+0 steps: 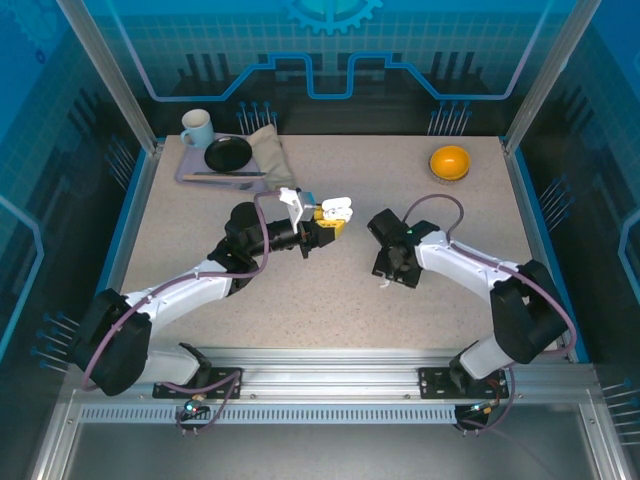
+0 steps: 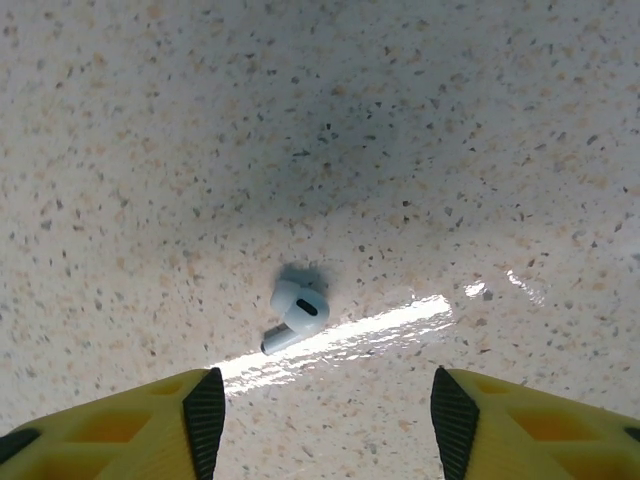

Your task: Insert wireless bluetooth earbuds into charging case

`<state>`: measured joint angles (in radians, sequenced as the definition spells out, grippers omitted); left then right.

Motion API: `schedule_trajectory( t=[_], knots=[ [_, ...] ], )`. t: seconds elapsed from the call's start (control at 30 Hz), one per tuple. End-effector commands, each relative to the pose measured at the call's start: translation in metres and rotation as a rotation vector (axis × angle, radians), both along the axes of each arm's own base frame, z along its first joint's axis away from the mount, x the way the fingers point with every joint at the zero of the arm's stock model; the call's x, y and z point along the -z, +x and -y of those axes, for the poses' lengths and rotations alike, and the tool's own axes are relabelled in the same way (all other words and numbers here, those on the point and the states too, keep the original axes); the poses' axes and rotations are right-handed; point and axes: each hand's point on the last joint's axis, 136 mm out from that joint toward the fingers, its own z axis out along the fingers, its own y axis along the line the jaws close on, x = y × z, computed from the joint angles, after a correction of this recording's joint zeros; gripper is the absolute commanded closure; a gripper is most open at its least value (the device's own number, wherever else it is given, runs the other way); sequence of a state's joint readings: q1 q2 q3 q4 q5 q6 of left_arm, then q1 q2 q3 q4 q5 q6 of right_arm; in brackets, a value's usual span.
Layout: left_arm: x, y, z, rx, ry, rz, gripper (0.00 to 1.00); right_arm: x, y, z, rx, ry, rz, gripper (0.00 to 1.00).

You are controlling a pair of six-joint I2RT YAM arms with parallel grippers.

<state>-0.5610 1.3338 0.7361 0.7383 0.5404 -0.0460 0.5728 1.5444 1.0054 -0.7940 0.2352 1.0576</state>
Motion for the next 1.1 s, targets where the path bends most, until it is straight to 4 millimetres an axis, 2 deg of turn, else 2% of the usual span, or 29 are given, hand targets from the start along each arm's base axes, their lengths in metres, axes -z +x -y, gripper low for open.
schedule_trajectory(
  t=[0.0,0.17,0.33,0.73,1.07],
  knots=[
    [-0.011,0.001,-0.005,-0.023,-0.020,0.055,1.00,0.006,-0.007,0.007,0.176,-0.023,-0.076,0.41],
    [-0.012,0.004,-0.003,-0.017,-0.025,0.055,1.00,0.019,-0.005,-0.006,0.283,0.005,-0.132,0.43],
    [-0.013,0.004,-0.002,-0.014,-0.027,0.055,1.00,0.025,0.001,-0.011,0.287,-0.013,-0.152,0.44],
    [-0.012,0.004,-0.004,-0.015,-0.031,0.057,1.00,0.040,-0.004,-0.002,0.310,-0.068,-0.185,0.48],
    [-0.010,0.004,-0.006,-0.019,-0.028,0.051,1.00,0.048,0.002,0.002,0.312,-0.085,-0.188,0.54]
  ],
)
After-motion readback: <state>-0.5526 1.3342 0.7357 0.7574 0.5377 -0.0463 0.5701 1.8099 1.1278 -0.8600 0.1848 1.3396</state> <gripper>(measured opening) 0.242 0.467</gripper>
